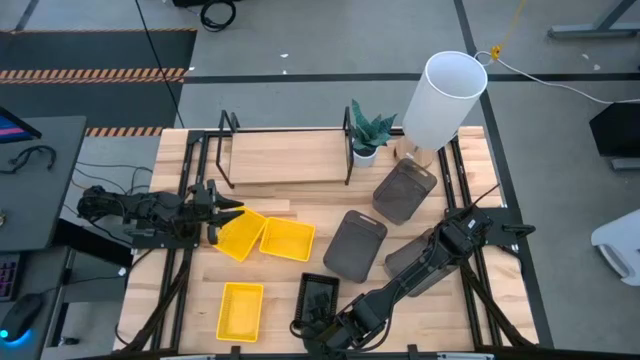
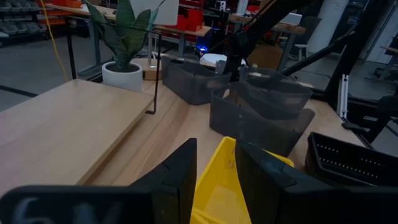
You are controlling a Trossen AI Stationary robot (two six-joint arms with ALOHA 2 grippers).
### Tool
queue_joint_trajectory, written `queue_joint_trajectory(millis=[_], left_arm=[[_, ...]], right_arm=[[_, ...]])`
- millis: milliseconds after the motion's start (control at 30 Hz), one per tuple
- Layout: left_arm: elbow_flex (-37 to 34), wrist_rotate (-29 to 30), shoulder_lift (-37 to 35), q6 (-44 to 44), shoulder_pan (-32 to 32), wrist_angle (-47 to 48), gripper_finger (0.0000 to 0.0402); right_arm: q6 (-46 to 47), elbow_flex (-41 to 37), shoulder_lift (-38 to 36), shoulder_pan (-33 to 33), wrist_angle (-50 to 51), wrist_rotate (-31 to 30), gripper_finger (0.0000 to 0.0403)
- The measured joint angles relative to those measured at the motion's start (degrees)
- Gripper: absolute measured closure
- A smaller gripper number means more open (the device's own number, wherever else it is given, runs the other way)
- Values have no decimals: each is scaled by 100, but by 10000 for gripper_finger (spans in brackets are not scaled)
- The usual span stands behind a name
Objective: Stack baskets on shelf by color
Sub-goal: Put the stacked black bins on the shelf
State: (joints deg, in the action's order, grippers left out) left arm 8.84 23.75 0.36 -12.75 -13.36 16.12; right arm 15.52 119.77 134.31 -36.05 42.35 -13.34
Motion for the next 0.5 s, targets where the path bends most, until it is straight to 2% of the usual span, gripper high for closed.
queue_joint_trajectory(millis=[200,500], left_arm=[[-2,-1,0,0,1,4,285],[-2,0,0,0,-1,5,285]], right_arm=[[-29,-4,191,67,-2,105,147],[89,-56,257,165,69,114,152]])
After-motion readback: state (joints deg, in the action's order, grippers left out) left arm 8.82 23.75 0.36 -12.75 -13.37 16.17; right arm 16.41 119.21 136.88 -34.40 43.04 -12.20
